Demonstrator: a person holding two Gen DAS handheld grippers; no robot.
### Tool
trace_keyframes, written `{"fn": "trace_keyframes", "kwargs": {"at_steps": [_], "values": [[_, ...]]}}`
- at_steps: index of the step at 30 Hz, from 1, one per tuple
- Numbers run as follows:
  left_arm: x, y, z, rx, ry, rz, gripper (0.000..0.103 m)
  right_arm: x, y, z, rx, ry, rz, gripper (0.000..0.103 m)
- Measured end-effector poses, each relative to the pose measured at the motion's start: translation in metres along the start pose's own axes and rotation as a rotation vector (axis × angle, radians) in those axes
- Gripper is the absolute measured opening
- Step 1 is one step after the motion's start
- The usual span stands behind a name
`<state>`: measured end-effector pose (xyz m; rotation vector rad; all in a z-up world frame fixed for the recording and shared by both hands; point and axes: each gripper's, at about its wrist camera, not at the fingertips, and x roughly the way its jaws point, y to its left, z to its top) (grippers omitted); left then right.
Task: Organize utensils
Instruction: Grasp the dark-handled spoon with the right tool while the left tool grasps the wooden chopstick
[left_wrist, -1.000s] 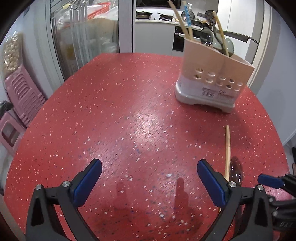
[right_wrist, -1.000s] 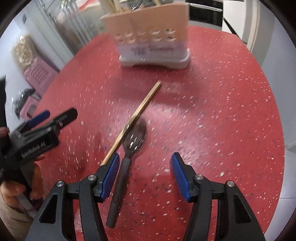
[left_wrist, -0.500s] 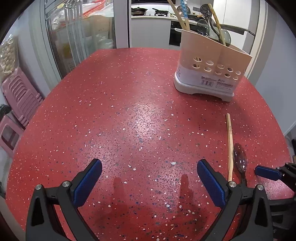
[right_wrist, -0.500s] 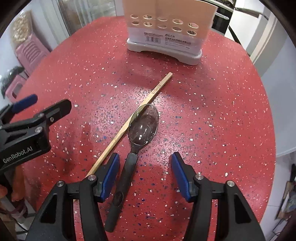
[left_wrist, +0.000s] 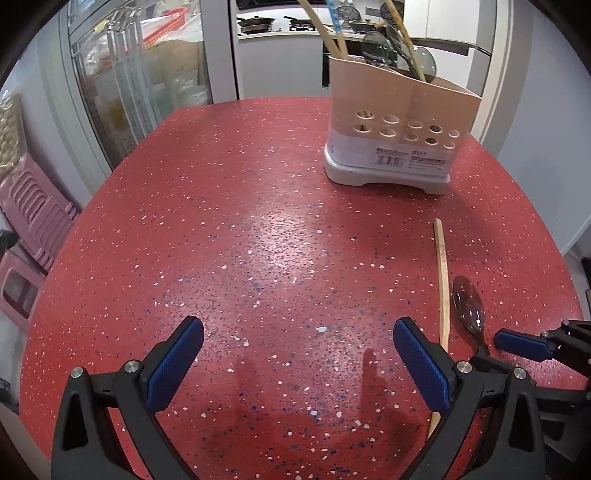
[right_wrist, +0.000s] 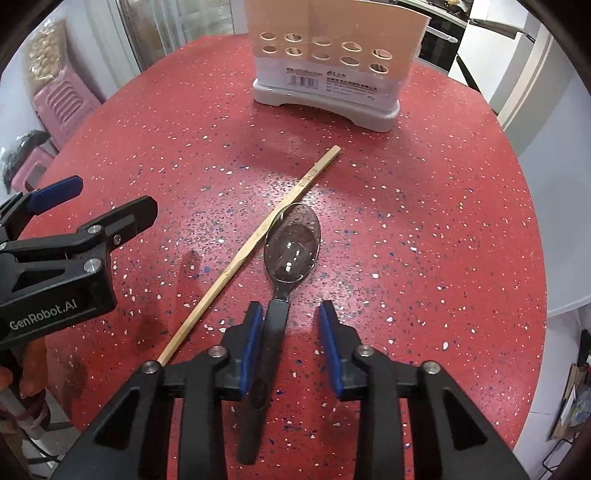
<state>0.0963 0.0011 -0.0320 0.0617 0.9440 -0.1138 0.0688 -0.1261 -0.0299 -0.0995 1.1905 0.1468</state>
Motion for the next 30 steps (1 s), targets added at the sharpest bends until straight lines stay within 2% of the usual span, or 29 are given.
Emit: {"fn": "trace_keyframes", "kwargs": {"at_steps": [2,12,16,21,24,27,30], "values": [[-0.001,-0.003,0.001,0.007,0.005,-0.008,0.103,0.000,-0.006,-0.002,0.010,-0.007,0.004,0.013],[0.002,-0.034,0.009,0.091,0.059,-0.090,0.103,-0.005,-0.037,-0.007,0.094,-0.038,0.103,0.012],[0.010,-0.057,0.012,0.141,0.100,-0.124,0.103,-0.013,-0.056,-0.007,0.136,-0.063,0.121,0.012],[0.023,-0.082,0.012,0.217,0.175,-0.124,0.103,-0.019,-0.069,-0.005,0.161,-0.083,0.138,0.012],[0.022,-0.087,0.014,0.226,0.191,-0.147,0.098,-0.021,-0.073,-0.004,0.165,-0.094,0.148,0.012],[0.017,-0.095,0.012,0.267,0.212,-0.169,0.087,-0.024,-0.078,-0.002,0.170,-0.105,0.160,0.012],[0.013,-0.104,0.011,0.304,0.224,-0.191,0.071,-0.029,-0.084,-0.001,0.178,-0.120,0.167,0.012]]}}
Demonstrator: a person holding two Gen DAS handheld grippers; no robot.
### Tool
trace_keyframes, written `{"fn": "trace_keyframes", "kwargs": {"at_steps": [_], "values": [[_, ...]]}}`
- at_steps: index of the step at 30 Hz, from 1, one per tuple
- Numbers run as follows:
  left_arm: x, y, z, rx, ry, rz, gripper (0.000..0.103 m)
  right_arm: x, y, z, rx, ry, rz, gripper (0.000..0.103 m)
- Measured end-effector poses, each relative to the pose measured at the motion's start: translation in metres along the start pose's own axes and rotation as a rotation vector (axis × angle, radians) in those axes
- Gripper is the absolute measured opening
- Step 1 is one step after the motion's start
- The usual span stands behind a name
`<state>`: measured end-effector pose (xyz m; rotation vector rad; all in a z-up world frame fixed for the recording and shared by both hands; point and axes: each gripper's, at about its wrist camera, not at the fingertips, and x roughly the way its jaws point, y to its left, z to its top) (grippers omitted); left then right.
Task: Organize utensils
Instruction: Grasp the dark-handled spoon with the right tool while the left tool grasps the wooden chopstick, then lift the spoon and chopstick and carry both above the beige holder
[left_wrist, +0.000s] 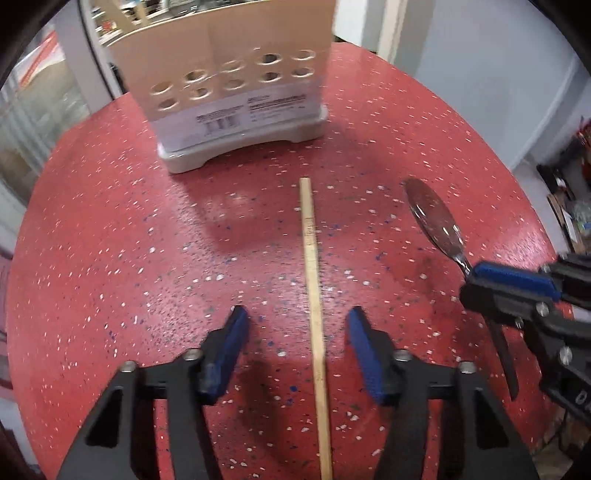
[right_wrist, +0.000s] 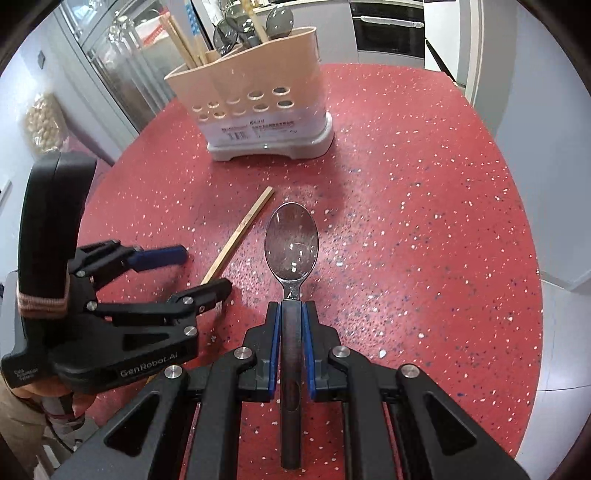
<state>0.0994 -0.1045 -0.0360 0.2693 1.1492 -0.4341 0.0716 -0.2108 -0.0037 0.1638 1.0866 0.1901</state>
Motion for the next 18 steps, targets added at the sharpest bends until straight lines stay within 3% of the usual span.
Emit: {"fn": "trace_keyframes", "kwargs": {"at_steps": [2,7,18], "values": [[-0.002,-0.003,0.002,0.010,0.000,-0.014,0.031,-0.002,-0.003,0.002,0.006,-0.009,0.004,0.012],[-0.006,0.002,-0.003,-0.063,-0.025,-0.059,0.031,-0.012,-0.011,0.004,0.016,-0.036,0.020,0.012],[-0.058,0.041,-0.023,-0.191,-0.240,-0.086,0.031,-0.031,-0.014,0.018,0.020,-0.116,0.093,0.012]]}}
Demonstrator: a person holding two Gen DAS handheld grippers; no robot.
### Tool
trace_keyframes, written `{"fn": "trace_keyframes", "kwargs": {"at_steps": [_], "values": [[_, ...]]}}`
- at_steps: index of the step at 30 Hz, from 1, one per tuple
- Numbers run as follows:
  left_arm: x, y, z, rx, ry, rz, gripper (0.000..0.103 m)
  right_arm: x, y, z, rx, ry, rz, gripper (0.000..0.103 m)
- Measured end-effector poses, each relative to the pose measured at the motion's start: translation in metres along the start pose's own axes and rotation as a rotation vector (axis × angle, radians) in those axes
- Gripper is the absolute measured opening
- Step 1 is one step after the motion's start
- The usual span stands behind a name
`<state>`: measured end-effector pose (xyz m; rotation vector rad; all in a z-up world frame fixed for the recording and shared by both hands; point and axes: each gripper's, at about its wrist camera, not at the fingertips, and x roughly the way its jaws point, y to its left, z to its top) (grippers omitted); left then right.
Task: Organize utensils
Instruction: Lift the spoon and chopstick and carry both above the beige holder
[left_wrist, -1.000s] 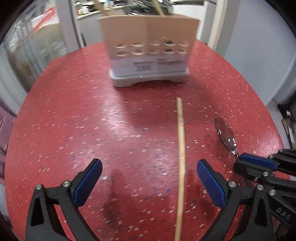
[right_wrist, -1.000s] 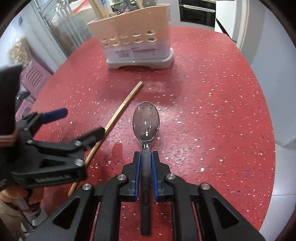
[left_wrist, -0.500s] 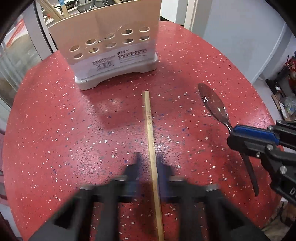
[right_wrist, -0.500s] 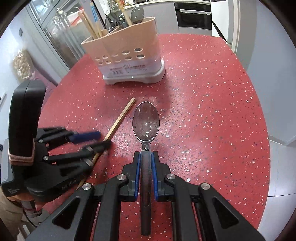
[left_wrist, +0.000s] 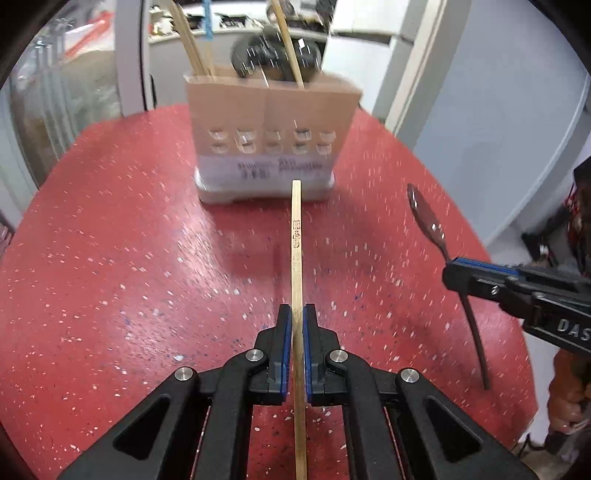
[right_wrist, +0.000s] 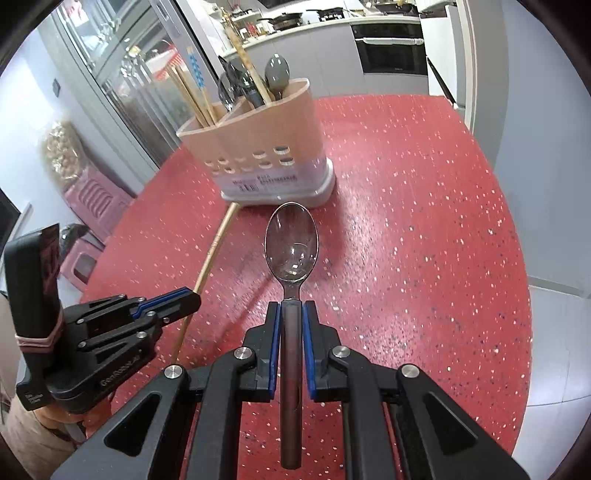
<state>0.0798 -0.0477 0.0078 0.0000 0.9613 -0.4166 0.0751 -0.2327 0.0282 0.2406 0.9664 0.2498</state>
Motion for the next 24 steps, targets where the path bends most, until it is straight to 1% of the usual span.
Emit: {"fn": "trace_keyframes", "kwargs": {"at_steps": [3,14,18,24], "values": [[-0.020,0.006,0.005,-0.031,-0.055,-0.008,0.031,-0.008,0.003,0.008,-0.005,-0.026,0.012,0.012],[-0.080,0.016,0.064,-0.090,-0.271,-0.007,0.031,-0.033,0.017,0.050,-0.045,-0.133,0.043,0.012],[-0.089,0.026,0.090,-0.106,-0.333,-0.001,0.031,-0.037,0.021,0.069,-0.058,-0.157,0.058,0.012],[-0.086,0.040,0.125,-0.129,-0.385,0.010,0.031,-0.038,0.028,0.103,-0.078,-0.204,0.062,0.012]]}}
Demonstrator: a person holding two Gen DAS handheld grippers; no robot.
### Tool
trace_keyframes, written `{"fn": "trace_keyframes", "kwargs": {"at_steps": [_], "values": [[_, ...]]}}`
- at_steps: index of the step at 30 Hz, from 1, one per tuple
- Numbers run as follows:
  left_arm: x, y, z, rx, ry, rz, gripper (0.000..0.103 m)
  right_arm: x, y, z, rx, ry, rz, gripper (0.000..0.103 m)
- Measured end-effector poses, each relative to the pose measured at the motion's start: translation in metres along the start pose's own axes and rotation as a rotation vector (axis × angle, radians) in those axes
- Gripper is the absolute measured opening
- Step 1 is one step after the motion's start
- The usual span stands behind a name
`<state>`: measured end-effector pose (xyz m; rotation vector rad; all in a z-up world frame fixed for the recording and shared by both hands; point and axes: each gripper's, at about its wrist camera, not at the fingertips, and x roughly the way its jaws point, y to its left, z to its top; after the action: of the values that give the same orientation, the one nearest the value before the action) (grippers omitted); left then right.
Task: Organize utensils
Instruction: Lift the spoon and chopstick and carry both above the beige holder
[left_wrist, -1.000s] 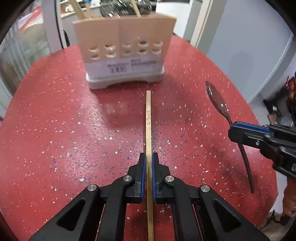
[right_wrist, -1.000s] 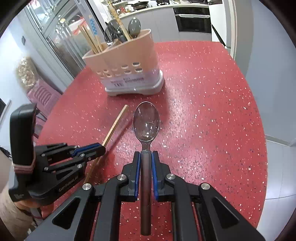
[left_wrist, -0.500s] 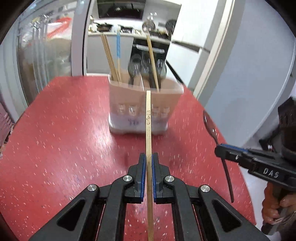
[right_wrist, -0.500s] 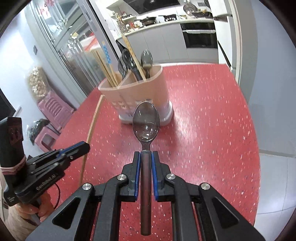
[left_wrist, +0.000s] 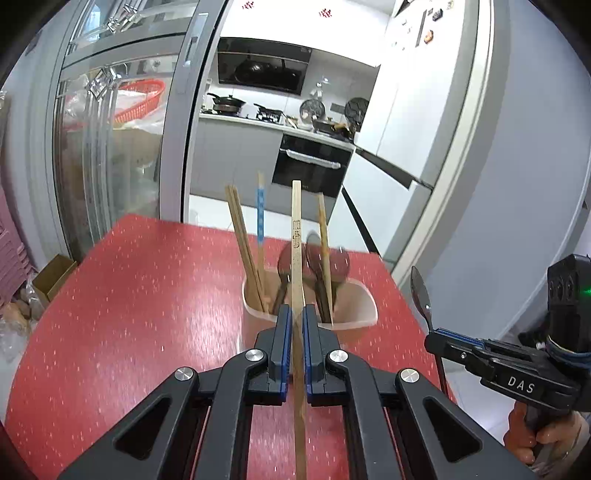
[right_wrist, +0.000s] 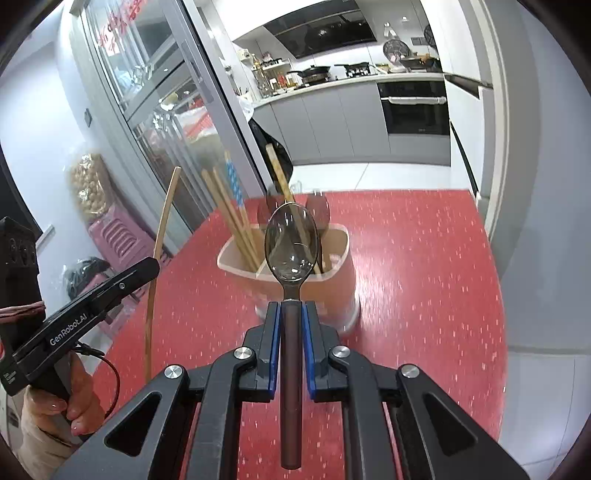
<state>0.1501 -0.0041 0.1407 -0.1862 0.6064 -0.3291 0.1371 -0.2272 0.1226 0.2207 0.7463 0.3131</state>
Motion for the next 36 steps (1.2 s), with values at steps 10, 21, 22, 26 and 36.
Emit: {"fn": "trace_keyframes", "kwargs": {"at_steps": [10,21,22,26,36], "values": [[0.027,0.002,0.028,-0.006,-0.059,0.032,0.031,0.022,0.000,0.036,-0.016,-0.025,0.015,0.012],[0.050,0.005,0.047,-0.023,-0.113,0.059,0.031,0.038,-0.008,0.065,-0.018,-0.088,0.026,0.012],[0.051,0.005,0.049,-0.024,-0.117,0.060,0.031,0.040,-0.009,0.067,-0.019,-0.094,0.024,0.012],[0.059,0.007,0.055,-0.039,-0.134,0.058,0.031,0.049,-0.010,0.074,-0.030,-0.131,0.020,0.012],[0.081,0.007,0.071,-0.040,-0.234,0.093,0.031,0.068,-0.003,0.087,-0.086,-0.253,0.002,0.012]]}}
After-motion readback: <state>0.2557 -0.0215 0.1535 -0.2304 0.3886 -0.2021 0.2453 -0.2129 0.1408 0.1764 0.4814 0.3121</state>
